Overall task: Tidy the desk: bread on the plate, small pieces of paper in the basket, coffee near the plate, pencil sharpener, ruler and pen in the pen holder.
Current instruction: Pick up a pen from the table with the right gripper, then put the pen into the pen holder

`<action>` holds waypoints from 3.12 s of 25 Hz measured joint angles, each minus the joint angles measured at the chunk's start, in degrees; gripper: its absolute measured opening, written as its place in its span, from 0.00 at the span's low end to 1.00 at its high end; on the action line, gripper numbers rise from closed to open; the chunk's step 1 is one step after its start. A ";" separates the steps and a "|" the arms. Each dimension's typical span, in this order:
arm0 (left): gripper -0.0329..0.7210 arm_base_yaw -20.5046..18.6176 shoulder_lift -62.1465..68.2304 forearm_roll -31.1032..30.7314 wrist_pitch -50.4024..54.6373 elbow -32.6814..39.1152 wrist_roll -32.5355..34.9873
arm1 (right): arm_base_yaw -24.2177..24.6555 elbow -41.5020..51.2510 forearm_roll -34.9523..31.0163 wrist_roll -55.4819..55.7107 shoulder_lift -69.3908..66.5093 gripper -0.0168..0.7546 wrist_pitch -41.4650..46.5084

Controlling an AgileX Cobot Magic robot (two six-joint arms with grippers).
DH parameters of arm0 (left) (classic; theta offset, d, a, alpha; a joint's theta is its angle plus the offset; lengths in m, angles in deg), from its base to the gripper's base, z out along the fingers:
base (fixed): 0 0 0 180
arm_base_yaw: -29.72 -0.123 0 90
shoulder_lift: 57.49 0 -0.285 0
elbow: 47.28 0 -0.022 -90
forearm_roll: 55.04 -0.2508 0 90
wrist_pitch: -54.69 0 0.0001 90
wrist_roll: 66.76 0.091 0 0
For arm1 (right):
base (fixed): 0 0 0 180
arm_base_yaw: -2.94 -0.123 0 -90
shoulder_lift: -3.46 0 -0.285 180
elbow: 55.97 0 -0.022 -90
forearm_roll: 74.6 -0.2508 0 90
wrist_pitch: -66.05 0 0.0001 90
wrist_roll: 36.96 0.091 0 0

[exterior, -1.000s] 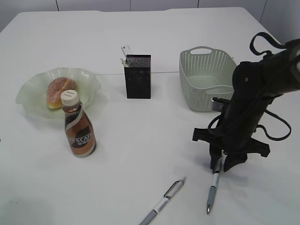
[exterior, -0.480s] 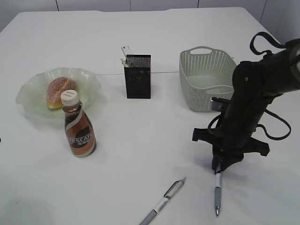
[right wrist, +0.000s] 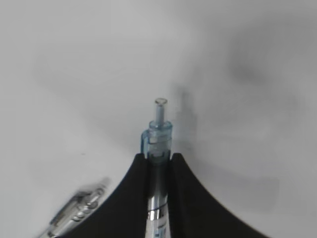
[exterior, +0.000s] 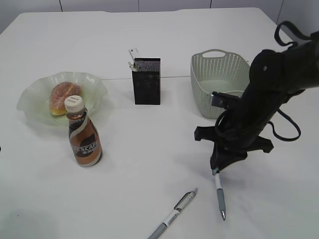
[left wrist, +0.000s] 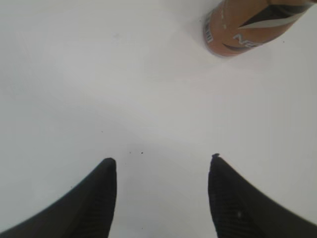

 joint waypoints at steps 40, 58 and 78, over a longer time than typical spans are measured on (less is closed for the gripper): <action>0.62 0.00 0.00 0.24 0.81 0.00 0.00 | 0.00 -34.34 -78.68 -81.55 -12.10 0.09 -27.59; 0.62 0.00 0.00 -2.29 1.08 0.00 0.00 | 0.21 -47.73 -83.02 -102.74 -22.22 0.09 -22.89; 0.62 0.00 0.00 -2.29 1.19 0.00 0.00 | 0.64 -47.73 -68.01 -82.98 -23.08 0.54 -20.43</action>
